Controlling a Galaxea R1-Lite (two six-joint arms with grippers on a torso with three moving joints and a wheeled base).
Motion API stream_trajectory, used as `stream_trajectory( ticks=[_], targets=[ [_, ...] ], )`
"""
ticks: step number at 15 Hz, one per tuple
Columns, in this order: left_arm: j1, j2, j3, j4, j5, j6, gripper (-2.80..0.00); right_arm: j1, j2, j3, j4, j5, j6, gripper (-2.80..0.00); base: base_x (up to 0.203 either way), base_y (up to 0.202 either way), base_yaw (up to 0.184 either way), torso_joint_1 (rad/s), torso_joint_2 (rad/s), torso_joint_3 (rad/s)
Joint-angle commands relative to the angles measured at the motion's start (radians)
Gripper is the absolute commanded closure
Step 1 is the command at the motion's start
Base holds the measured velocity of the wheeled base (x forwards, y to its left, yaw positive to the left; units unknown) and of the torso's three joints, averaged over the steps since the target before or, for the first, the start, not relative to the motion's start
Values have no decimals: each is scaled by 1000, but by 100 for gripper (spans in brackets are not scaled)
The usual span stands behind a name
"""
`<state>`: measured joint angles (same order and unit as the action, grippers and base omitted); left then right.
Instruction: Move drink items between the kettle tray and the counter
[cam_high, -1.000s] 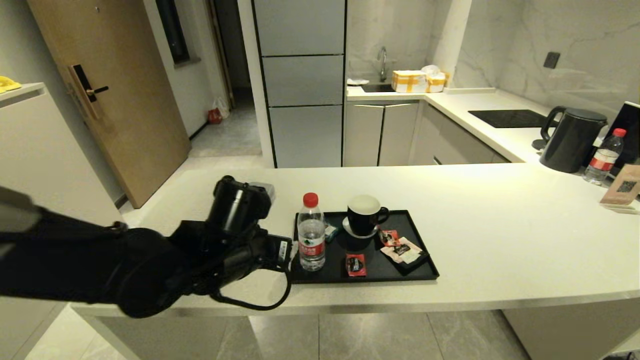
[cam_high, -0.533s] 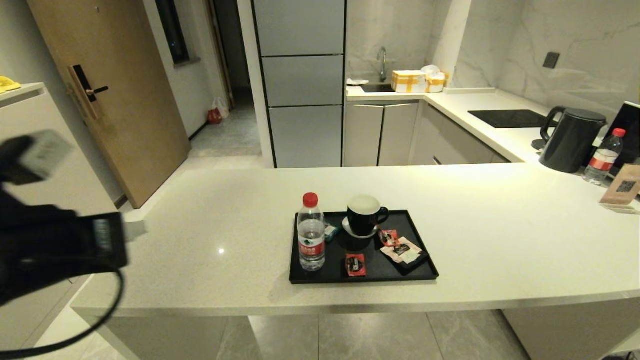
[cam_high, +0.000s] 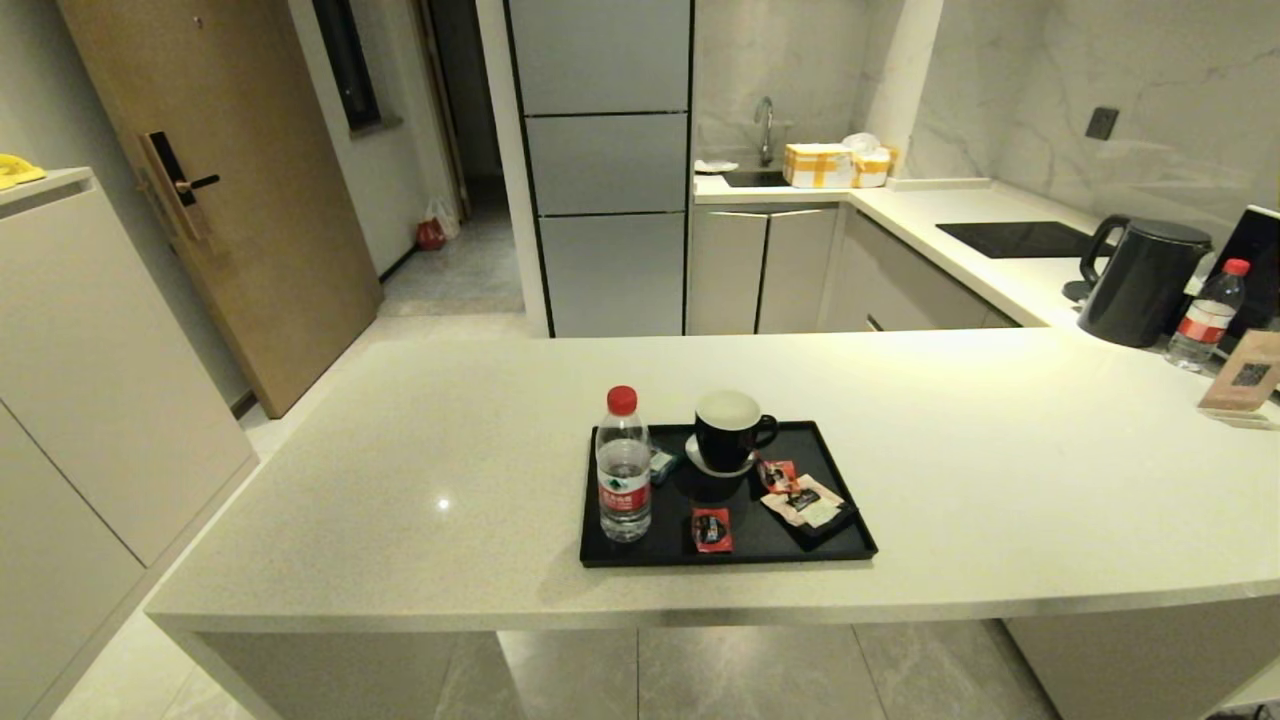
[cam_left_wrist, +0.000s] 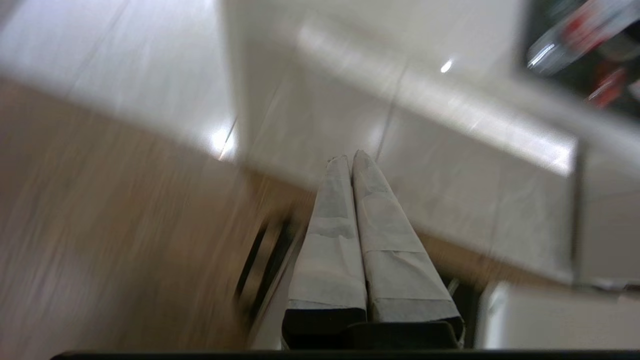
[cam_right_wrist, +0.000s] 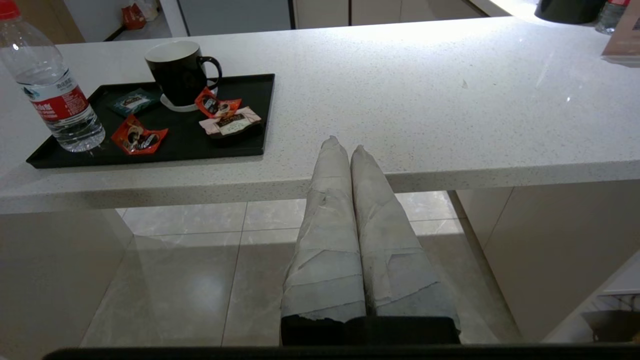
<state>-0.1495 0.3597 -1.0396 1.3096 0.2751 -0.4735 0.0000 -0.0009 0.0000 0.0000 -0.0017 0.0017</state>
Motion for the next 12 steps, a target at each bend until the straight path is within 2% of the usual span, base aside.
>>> stream_trajectory(
  ticks=[1, 2, 3, 5, 7, 9, 10, 12],
  targets=[
    [10, -80, -10, 115, 3, -16, 0, 0, 1, 2, 0, 0, 0, 0, 0, 0, 0, 0, 0, 0],
    [12, -80, -10, 120, -2, -20, 0, 0, 1, 2, 0, 0, 0, 0, 0, 0, 0, 0, 0, 0],
    [23, -79, -10, 164, -60, -35, 0, 0, 1, 2, 0, 0, 0, 0, 0, 0, 0, 0, 0, 0],
    [30, -79, 8, 206, -109, -81, 0, 0, 1, 2, 0, 0, 0, 0, 0, 0, 0, 0, 0, 0],
    [42, -82, 48, 212, -127, -112, 0, 0, 1, 2, 0, 0, 0, 0, 0, 0, 0, 0, 0, 0],
    [110, -136, 99, 187, -165, -60, 0, 0, 1, 2, 0, 0, 0, 0, 0, 0, 0, 0, 0, 0],
    [141, -160, 114, 172, -205, 3, 0, 0, 1, 2, 0, 0, 0, 0, 0, 0, 0, 0, 0, 0],
    [153, -229, 153, 60, -236, 85, 0, 0, 1, 2, 0, 0, 0, 0, 0, 0, 0, 0, 0, 0]
  ],
)
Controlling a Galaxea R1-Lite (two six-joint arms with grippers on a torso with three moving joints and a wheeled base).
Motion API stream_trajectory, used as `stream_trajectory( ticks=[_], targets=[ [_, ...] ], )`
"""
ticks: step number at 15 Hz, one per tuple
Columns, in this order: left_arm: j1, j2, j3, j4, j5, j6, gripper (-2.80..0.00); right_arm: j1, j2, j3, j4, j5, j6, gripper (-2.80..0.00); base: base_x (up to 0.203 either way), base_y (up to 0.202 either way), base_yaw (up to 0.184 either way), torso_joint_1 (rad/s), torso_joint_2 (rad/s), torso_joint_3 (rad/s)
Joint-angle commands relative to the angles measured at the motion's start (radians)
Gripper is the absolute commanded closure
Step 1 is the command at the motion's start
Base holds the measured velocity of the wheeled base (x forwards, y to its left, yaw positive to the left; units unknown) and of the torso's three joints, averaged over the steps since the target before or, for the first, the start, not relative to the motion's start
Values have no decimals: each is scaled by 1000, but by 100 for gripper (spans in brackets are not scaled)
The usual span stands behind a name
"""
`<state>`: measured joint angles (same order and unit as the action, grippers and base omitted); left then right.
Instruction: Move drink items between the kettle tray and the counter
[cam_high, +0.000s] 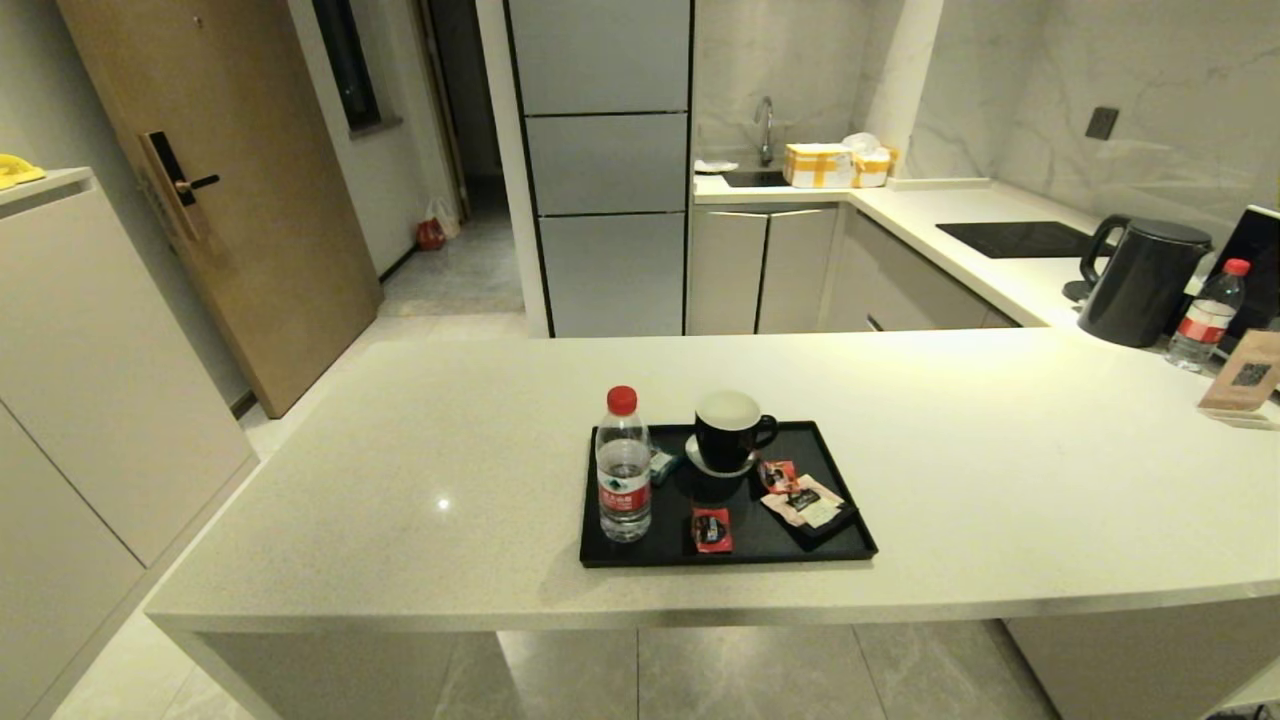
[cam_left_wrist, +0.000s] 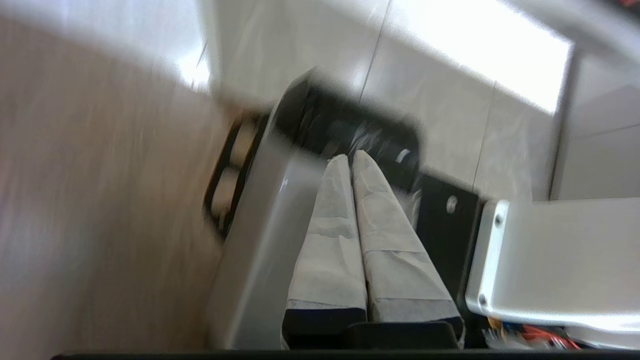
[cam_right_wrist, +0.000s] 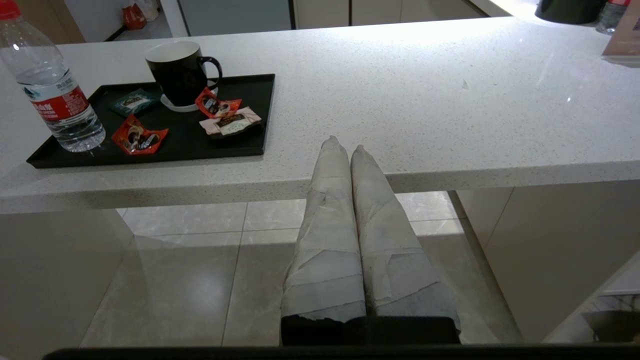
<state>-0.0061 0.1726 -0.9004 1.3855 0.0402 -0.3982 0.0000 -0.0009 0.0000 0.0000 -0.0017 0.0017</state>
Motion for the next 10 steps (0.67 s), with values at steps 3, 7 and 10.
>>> stream_trajectory(
  ticks=[3, 7, 10],
  targets=[
    [9, -131, 220, -342, 38, 166, 0, 0, 1, 2, 0, 0, 0, 0, 0, 0, 0, 0, 0, 0],
    [9, -157, 778, -1295, 66, 401, 0, 0, 1, 2, 0, 0, 0, 0, 0, 0, 0, 0, 0, 0],
    [9, -165, 890, -1538, -10, 448, 0, 0, 1, 2, 0, 0, 0, 0, 0, 0, 0, 0, 0, 0]
  ],
)
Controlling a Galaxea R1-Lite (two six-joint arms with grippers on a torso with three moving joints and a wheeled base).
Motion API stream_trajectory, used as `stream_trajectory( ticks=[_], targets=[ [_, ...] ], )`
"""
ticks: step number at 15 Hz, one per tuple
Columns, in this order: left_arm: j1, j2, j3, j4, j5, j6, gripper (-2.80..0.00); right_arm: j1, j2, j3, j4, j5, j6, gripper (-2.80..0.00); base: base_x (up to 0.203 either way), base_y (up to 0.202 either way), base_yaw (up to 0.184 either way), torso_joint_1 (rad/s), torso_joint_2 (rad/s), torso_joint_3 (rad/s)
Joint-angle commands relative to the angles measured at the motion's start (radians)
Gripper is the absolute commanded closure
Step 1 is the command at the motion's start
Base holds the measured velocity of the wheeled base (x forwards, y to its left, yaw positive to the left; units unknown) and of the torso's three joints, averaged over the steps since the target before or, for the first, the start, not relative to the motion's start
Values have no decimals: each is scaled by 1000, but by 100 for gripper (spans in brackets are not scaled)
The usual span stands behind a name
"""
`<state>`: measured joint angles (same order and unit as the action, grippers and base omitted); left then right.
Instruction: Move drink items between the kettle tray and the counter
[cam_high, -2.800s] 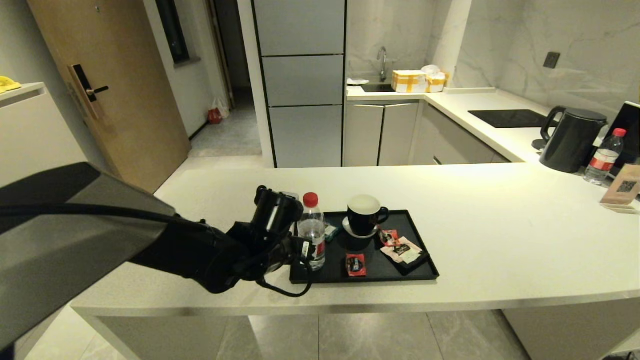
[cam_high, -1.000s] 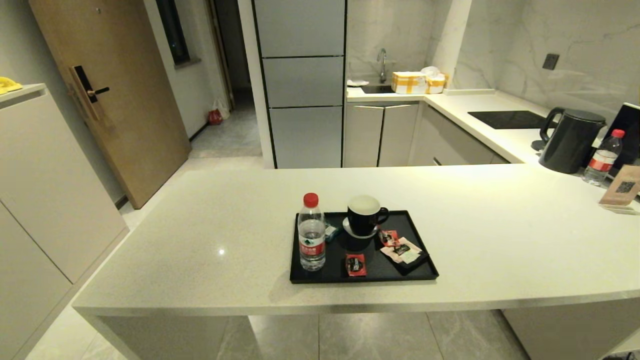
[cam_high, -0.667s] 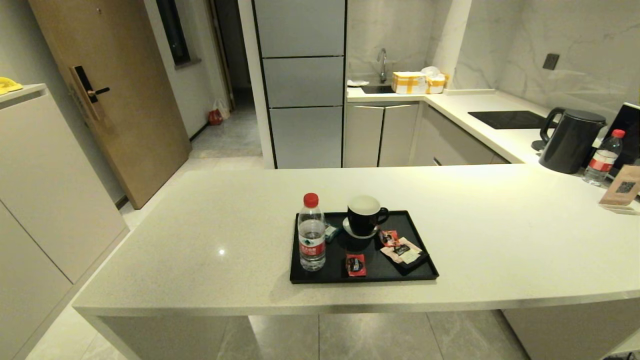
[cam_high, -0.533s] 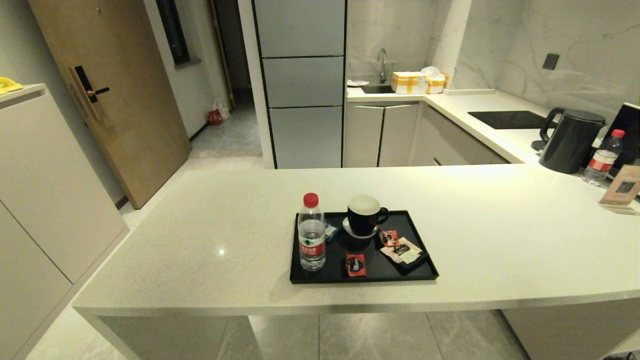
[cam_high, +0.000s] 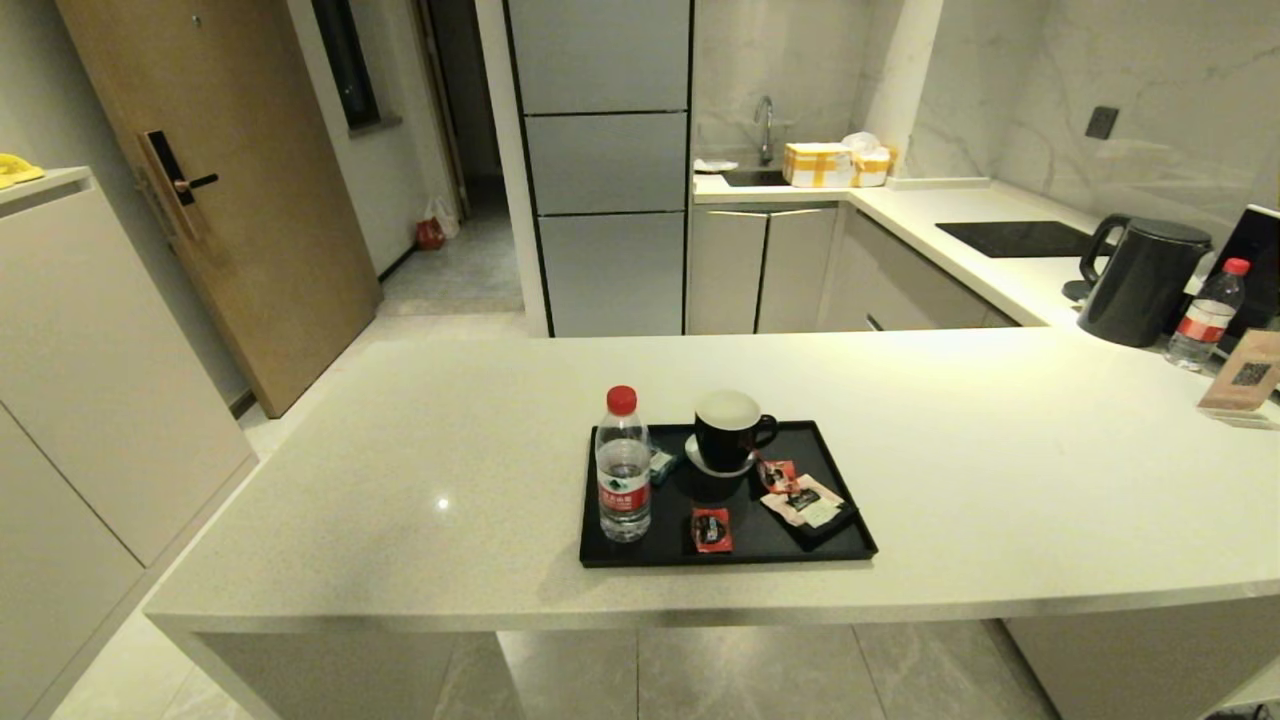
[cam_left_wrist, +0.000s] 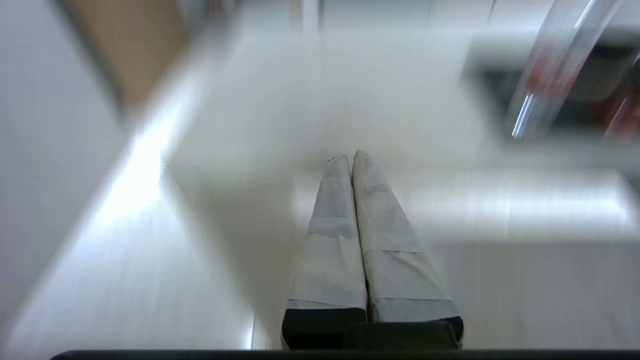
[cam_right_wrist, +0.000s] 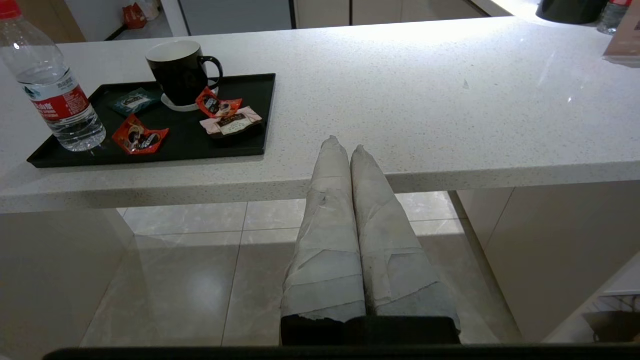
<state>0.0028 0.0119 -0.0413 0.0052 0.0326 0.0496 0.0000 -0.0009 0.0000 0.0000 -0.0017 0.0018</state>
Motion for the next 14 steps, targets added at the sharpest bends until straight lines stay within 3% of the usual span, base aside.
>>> stream_trajectory(
  ticks=[1, 2, 3, 14],
  targets=[
    [0, -7, 28, -87, -22, 6, 0, 0, 1, 2, 0, 0, 0, 0, 0, 0, 0, 0, 0, 0],
    [0, -10, 23, 26, -43, 11, 0, 0, 1, 2, 0, 0, 0, 0, 0, 0, 0, 0, 0, 0],
    [0, -11, 21, 59, -48, -14, 0, 0, 1, 2, 0, 0, 0, 0, 0, 0, 0, 0, 0, 0],
    [0, -12, 20, 56, -50, -17, 0, 0, 1, 2, 0, 0, 0, 0, 0, 0, 0, 0, 0, 0]
  ],
)
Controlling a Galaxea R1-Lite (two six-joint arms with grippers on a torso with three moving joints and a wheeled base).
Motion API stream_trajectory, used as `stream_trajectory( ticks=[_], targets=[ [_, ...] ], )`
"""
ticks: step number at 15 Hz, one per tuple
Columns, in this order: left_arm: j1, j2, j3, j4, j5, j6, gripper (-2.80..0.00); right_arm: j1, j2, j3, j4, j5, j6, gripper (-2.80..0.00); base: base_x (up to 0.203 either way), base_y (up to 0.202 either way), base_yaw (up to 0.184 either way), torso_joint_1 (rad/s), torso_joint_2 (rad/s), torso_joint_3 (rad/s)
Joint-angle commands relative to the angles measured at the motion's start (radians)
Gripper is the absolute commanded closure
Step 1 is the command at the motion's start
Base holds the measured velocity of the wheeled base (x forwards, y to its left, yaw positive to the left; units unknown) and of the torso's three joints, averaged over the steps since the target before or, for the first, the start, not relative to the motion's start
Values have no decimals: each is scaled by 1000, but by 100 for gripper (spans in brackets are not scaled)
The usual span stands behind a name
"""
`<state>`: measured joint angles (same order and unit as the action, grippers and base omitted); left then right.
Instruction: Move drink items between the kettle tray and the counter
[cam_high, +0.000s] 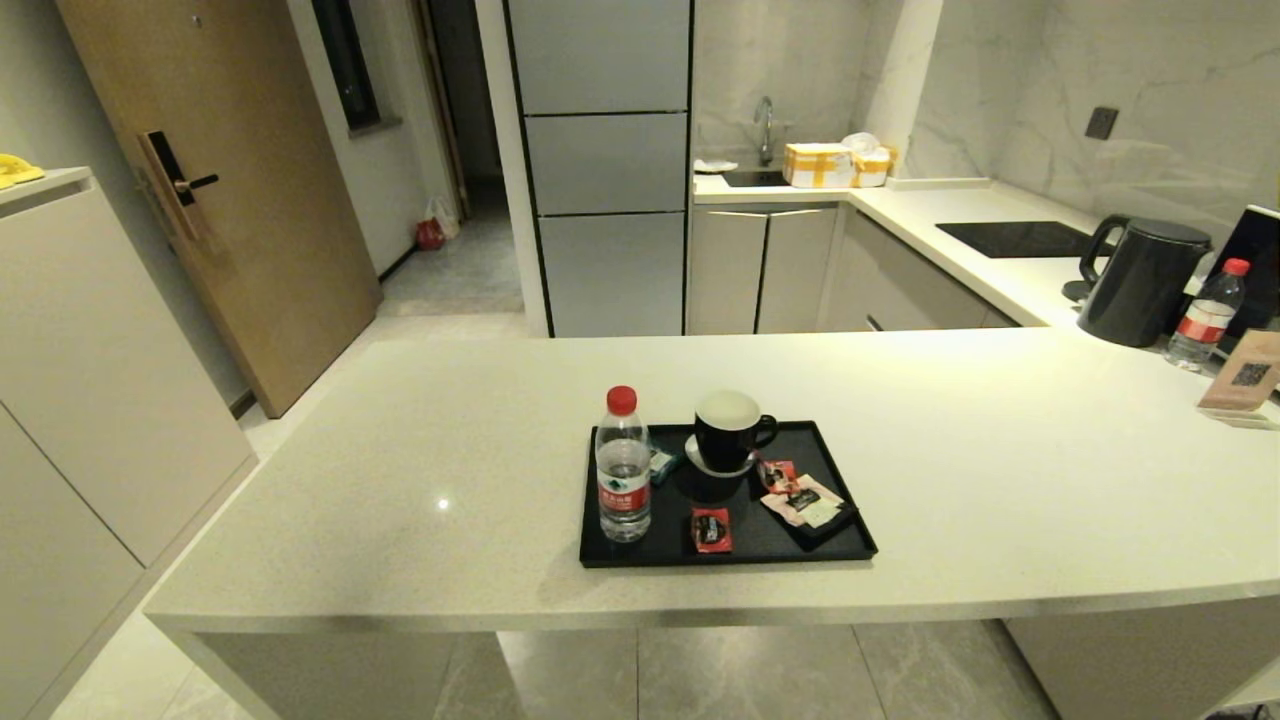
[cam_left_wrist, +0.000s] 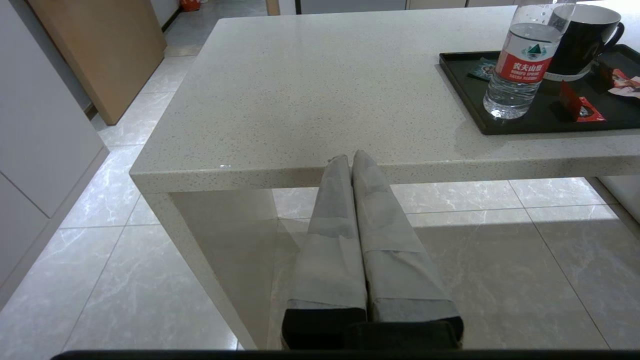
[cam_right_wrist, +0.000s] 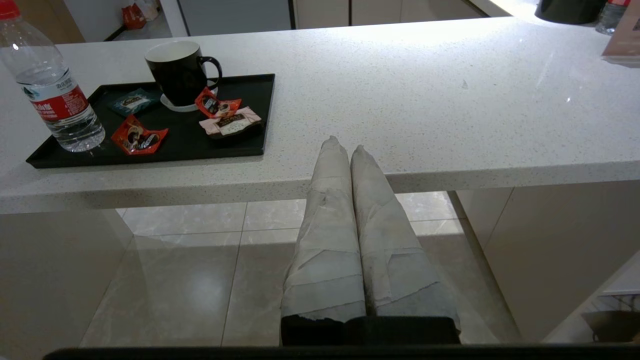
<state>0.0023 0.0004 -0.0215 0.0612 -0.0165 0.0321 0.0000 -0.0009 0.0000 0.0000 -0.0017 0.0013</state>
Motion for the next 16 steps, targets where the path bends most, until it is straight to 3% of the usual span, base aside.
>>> stream_trajectory(
  ticks=[1, 16],
  targets=[
    [1, 0, 0, 0, 0, 0, 0, 0, 1, 2, 0, 0, 0, 0, 0, 0, 0, 0, 0, 0],
    [1, 0, 0, 0, 0, 0, 0, 0, 1, 2, 0, 0, 2, 0, 0, 0, 0, 0, 0, 0]
  ],
)
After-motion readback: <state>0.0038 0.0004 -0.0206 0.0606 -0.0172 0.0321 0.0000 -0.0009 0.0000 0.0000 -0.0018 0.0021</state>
